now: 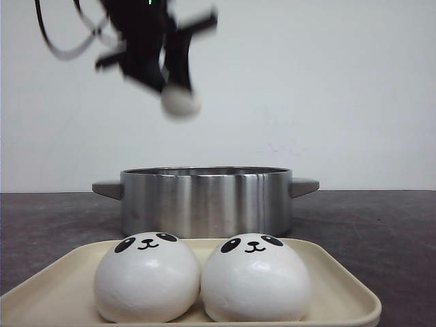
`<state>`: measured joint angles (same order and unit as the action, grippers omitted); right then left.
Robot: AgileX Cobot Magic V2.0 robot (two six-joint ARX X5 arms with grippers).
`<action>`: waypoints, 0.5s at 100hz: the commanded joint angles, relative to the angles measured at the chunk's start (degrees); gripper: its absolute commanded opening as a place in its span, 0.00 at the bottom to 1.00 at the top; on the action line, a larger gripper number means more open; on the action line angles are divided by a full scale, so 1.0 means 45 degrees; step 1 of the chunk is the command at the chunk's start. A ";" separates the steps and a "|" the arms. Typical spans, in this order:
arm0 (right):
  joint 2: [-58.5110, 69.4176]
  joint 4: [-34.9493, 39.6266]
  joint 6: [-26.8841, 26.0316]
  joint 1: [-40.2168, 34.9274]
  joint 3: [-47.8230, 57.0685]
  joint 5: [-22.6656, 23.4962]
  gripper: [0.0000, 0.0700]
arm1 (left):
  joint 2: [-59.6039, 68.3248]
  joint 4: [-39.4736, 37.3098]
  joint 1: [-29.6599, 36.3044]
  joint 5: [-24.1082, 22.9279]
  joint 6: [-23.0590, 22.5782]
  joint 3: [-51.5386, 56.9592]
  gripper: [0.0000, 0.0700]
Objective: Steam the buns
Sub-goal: 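Carry the bun with the left gripper into the steamer and release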
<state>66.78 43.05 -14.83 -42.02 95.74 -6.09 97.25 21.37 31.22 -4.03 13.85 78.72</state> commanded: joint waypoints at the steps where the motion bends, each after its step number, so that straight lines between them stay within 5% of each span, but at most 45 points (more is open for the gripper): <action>1: 0.0121 -0.0107 -0.0029 -0.0136 0.0165 0.0010 0.01 | 0.0792 -0.0112 -0.0117 -0.0015 -0.0175 0.0214 0.01; 25: 0.0121 0.0073 0.0170 -0.0131 0.0160 0.0005 0.01 | 0.2603 -0.0685 -0.0520 -0.0005 -0.0155 0.0214 0.08; 32: 0.0121 0.0146 0.0219 -0.0131 0.0160 0.0005 0.01 | 0.2739 -0.0772 -0.0520 -0.0005 -0.0160 0.0214 0.23; 42: 0.0126 0.0243 0.0209 -0.0131 0.0160 0.0015 0.01 | 0.2754 -0.0976 -0.0520 -0.0010 -0.0170 0.0214 0.62; 50: 0.0126 0.0325 0.0204 -0.0131 0.0155 0.0121 0.01 | 0.2749 -0.1137 -0.0520 -0.0010 -0.0165 0.0257 0.82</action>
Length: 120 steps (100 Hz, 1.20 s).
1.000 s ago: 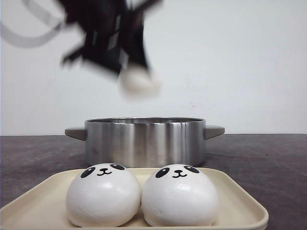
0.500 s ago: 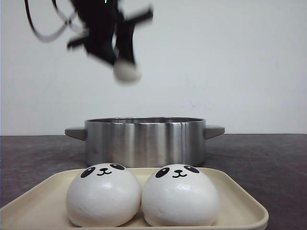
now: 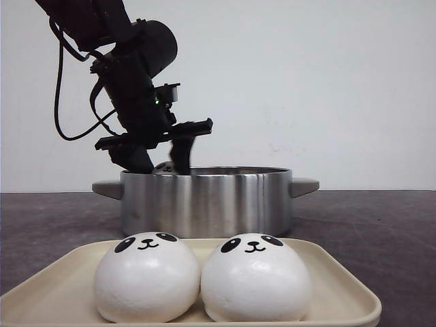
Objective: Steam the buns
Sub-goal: 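Carry the bun with the left gripper into the steamer and release, then lower the right gripper onto the nearer panda bun and grasp it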
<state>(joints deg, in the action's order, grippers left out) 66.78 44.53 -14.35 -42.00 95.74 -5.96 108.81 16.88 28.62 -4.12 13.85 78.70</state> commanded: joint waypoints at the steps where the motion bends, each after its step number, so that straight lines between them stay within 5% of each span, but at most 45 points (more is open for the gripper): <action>1: 0.0126 0.0019 0.0097 -0.0136 0.0155 0.0117 0.01 | 0.0180 -0.0141 0.0058 0.0010 -0.0170 0.0272 0.83; 45: 0.0228 0.2200 -0.0092 -0.0141 -0.1428 0.0529 0.01 | -0.2098 0.0952 0.0209 0.0000 0.0185 0.0403 0.85; 74: 0.0325 0.0593 -0.2764 -0.1015 -0.7067 0.2579 0.01 | -0.6815 0.2977 0.0627 0.0015 0.0175 0.0403 0.85; 79: 0.0442 0.0228 -0.3371 -0.1263 -0.7684 0.2924 0.10 | -0.7504 0.3308 0.0753 0.0015 0.0185 0.0403 0.85; 92: 0.1015 0.0029 -0.4269 -0.2098 -0.8403 0.3366 0.62 | -0.8840 0.3774 0.1107 0.0010 0.0175 0.0403 0.85; 120: 0.3279 -0.0287 -0.4682 -0.3235 -0.8446 0.3259 0.64 | -0.9967 0.4444 0.1501 0.0010 0.0180 0.0403 0.85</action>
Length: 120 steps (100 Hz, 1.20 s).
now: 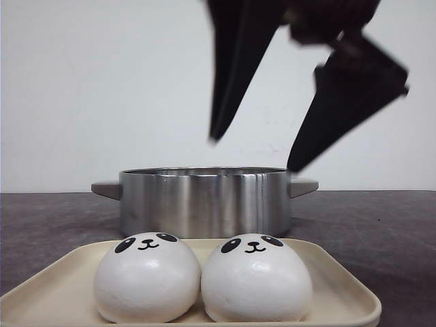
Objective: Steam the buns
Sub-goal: 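Lower the right gripper onto the nearer panda bun and grasp it, then lift the bun with the right gripper into the steamer and release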
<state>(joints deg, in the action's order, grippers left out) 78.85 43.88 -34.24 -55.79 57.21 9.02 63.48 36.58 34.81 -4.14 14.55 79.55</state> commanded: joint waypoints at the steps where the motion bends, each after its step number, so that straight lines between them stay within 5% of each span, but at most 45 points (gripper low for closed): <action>1: 0.0690 -0.0146 -0.0262 -0.0170 0.0117 -0.0083 0.64 | 0.0102 0.0087 0.0126 0.0015 0.0024 0.0214 0.85; 27: 0.2739 -0.0447 -0.0568 -0.0141 0.0117 -0.1073 0.61 | 0.0053 0.1083 0.0126 0.0015 0.0350 0.0214 0.85; 44: 0.2968 -0.1127 -0.0777 -0.0146 0.0117 -0.1064 0.36 | 0.0053 0.1297 0.0126 0.0015 0.0345 0.0214 0.85; 47: 0.2977 -0.1214 -0.0777 -0.0146 0.0117 -0.1064 0.26 | 0.0053 0.1302 0.0126 0.0015 0.0345 0.0214 0.85; 51: 0.2977 -0.1292 -0.0733 -0.0146 0.0117 -0.1049 0.00 | 0.0053 0.1302 0.0126 0.0015 0.0345 0.0214 0.85; 83: 0.1127 -0.1379 0.0194 -0.0121 0.2113 -0.2084 0.02 | 0.0049 0.1486 0.0126 0.0015 0.0345 0.0214 0.85; 100: 0.0889 -0.1409 0.2118 0.0782 0.4609 -0.3585 0.01 | 0.0053 0.1171 0.0126 0.0010 0.0345 0.0214 0.85; 120: 0.2404 -0.1919 0.3036 0.3016 0.5260 -0.2565 0.01 | 0.0063 0.1151 0.0126 0.0010 0.0345 0.0214 0.85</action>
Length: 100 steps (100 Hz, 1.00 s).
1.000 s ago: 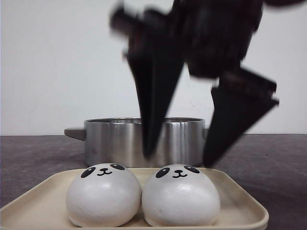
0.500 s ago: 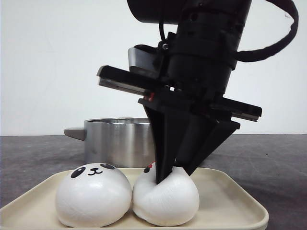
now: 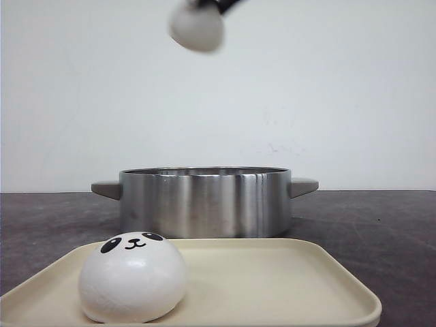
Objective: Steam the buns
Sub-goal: 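Lift the bun with the right gripper into the steamer and release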
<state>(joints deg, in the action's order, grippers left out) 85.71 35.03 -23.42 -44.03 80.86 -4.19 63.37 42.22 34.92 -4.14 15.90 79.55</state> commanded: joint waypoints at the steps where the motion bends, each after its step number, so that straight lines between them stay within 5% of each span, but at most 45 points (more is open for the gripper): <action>1: 0.1049 0.0034 0.0685 0.0568 0.0005 0.0525 0.01 | 0.0087 -0.0102 0.0102 0.0010 0.0044 0.0214 0.85; 35: 0.4464 -0.0325 0.0738 0.2016 0.0005 0.2283 0.04 | 0.0087 0.0073 0.0102 0.0010 0.0044 0.0214 0.85; 40: 0.4624 -0.0355 0.0743 0.2021 0.0005 0.2268 0.19 | 0.0087 0.0121 0.0102 0.0010 0.0044 0.0214 0.85; 49: 0.4765 -0.0408 0.0738 0.2045 0.0005 0.2263 0.60 | 0.0087 0.0350 0.0102 0.0015 0.0044 0.0214 0.85; 60: 0.4765 -0.0423 0.0733 0.2055 0.0005 0.2254 0.70 | 0.0092 0.0758 0.0102 0.0015 0.0044 0.0214 0.85; 80: 0.4541 0.0199 0.0782 0.2297 0.0651 0.2278 0.68 | 0.0189 0.2147 0.0107 0.0068 0.0053 0.0117 0.85; 84: 0.4396 0.0549 0.0967 0.2361 0.1025 0.2336 0.55 | 0.0238 0.2448 0.0107 0.0253 0.0058 -0.0015 0.85; 92: 0.3949 0.1268 0.1433 0.2375 0.1899 0.2370 0.00 | 0.0238 0.2739 0.0175 0.0695 0.0204 -0.0539 0.85; 100: 0.3215 0.1860 0.1700 0.2341 0.2812 0.2346 0.02 | 0.0238 0.2681 0.0432 0.1370 0.0593 -0.1384 0.85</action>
<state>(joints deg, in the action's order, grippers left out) 103.44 42.76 -18.09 -32.73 89.25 6.22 63.46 54.35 35.64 -0.23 16.60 75.22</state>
